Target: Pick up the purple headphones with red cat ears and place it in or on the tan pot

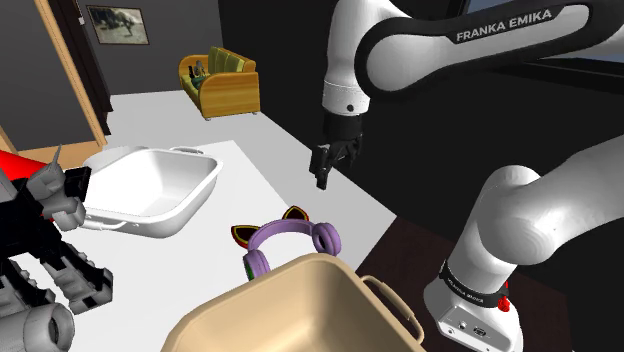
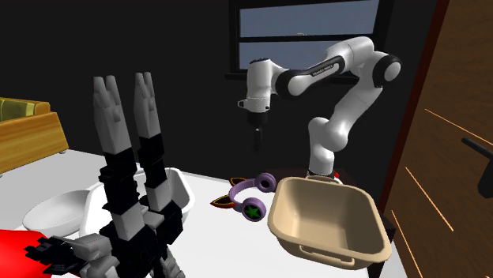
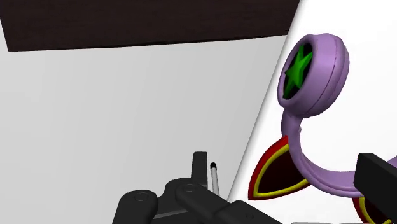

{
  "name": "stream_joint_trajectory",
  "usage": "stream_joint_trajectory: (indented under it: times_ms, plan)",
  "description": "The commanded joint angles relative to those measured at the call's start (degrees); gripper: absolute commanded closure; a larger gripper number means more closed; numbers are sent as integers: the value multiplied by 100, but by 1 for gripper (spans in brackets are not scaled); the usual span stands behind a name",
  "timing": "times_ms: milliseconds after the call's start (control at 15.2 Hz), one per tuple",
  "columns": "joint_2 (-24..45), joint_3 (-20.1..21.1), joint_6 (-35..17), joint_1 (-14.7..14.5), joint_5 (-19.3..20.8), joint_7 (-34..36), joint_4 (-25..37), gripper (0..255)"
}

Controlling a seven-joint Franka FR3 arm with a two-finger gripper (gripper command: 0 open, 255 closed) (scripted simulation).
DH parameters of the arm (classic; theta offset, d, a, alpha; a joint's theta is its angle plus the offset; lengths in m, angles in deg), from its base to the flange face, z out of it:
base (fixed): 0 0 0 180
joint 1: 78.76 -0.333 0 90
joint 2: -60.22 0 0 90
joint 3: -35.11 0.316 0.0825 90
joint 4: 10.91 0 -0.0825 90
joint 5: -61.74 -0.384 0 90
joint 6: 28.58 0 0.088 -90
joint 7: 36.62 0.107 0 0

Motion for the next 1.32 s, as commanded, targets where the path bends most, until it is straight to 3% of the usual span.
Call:
stream_joint_trajectory:
  times_ms: [0, 330, 858, 1254]
  plan:
    - [318, 272, -394, -18, -33, 244, -80, 0]
    - [1204, 984, -1223, -3, 27, 965, -84, 0]
    - [1579, 1117, -1930, 44, 55, 1024, -425, 0]
    - [1579, 1117, -1930, 43, 55, 1024, -425, 0]
